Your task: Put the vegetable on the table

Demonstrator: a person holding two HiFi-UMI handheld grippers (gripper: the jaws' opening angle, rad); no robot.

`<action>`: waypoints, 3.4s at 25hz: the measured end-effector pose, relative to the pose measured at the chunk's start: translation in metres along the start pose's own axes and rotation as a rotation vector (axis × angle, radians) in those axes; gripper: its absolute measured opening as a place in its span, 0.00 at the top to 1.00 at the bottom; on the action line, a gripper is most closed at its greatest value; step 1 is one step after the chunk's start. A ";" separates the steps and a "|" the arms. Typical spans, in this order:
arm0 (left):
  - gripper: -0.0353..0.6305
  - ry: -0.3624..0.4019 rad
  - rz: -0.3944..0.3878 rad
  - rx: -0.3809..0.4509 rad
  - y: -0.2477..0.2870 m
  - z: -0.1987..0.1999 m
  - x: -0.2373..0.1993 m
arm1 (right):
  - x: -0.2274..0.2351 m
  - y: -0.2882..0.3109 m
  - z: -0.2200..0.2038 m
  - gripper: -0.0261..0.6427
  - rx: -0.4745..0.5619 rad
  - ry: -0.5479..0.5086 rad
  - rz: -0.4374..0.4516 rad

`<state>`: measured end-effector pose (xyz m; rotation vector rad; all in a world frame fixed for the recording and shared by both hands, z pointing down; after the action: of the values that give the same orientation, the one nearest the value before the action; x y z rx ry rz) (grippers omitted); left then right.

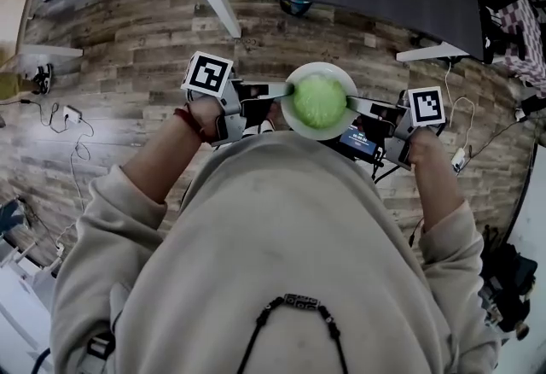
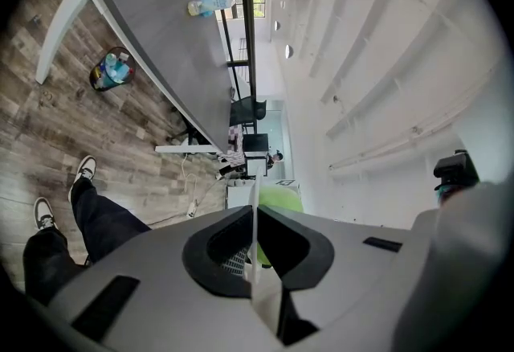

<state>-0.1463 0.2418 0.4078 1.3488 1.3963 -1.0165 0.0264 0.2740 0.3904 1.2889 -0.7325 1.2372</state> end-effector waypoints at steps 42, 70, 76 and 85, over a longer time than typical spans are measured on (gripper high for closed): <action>0.91 0.012 0.054 0.069 0.147 0.222 -0.045 | -0.013 -0.114 0.260 0.92 -0.082 -0.041 0.033; 0.91 -0.012 -0.039 -0.088 0.149 0.347 -0.095 | -0.033 -0.098 0.357 0.92 0.121 0.034 0.012; 0.91 0.001 -0.043 -0.080 0.126 0.370 -0.097 | -0.050 -0.076 0.374 0.92 0.137 0.021 -0.003; 0.91 -0.010 -0.045 -0.009 0.081 0.410 -0.105 | -0.079 -0.031 0.413 0.92 0.100 0.016 -0.020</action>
<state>-0.0399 -0.1754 0.4132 1.3091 1.4278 -1.0446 0.1283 -0.1349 0.3912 1.3635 -0.6520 1.2798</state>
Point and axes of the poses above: the fingertips, and each gripper's own axes: y forward along the fingers, x to its right, z out of its top, the point moved 4 cm from there along -y, backward along the fingers, and after that the axes turned 15 degrees about y, right-handed, at the moved point
